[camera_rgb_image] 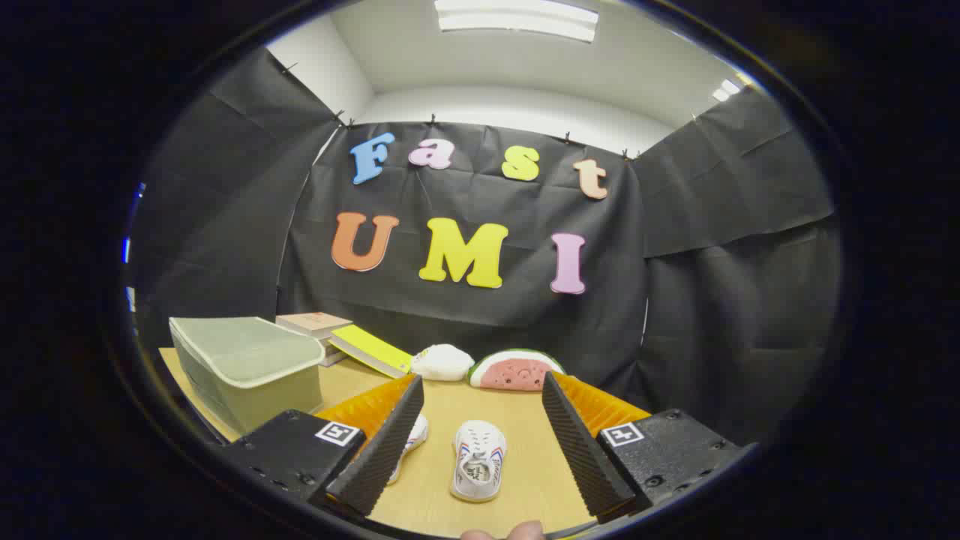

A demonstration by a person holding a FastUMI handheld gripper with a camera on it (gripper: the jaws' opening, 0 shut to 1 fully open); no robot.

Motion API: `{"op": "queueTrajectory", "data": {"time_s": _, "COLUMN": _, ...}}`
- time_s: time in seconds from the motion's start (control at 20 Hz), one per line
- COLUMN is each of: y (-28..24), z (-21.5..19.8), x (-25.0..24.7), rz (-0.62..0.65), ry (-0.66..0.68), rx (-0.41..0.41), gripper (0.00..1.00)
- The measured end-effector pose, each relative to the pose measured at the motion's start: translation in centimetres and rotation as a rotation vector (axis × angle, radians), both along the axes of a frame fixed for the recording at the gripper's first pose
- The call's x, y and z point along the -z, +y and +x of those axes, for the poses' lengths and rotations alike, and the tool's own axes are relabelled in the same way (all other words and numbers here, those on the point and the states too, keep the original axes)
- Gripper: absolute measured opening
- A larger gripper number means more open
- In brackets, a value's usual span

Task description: Open the storage box then place both shoes into the box .Put the left shoe in first, then the right shoe, with the right side of both shoes facing outward in a uniform manner.

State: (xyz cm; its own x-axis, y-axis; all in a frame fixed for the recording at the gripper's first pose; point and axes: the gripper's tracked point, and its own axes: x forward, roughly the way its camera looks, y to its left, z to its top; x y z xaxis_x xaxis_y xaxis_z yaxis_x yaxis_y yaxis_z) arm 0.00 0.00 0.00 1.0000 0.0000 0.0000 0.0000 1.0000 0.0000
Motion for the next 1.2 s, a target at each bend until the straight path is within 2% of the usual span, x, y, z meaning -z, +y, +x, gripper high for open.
{"op": "queueTrajectory", "data": {"time_s": 0.55, "y": -0.2, "z": 0.4, "x": 0.7, "rz": 0.046, "ry": 0.018, "rx": 0.004, "gripper": 1.0}}
{"op": "queueTrajectory", "data": {"time_s": 0.9, "y": 1.5, "z": 0.7, "x": 0.2, "rz": 0.035, "ry": 0.013, "rx": -0.029, "gripper": 1.0}}
{"op": "queueTrajectory", "data": {"time_s": 1.1, "y": 3.5, "z": 0.7, "x": -0.4, "rz": 0.067, "ry": 0.003, "rx": -0.085, "gripper": 1.0}}
{"op": "queueTrajectory", "data": {"time_s": 1.2, "y": 3.8, "z": 0.8, "x": -0.8, "rz": 0.065, "ry": -0.004, "rx": -0.088, "gripper": 1.0}}
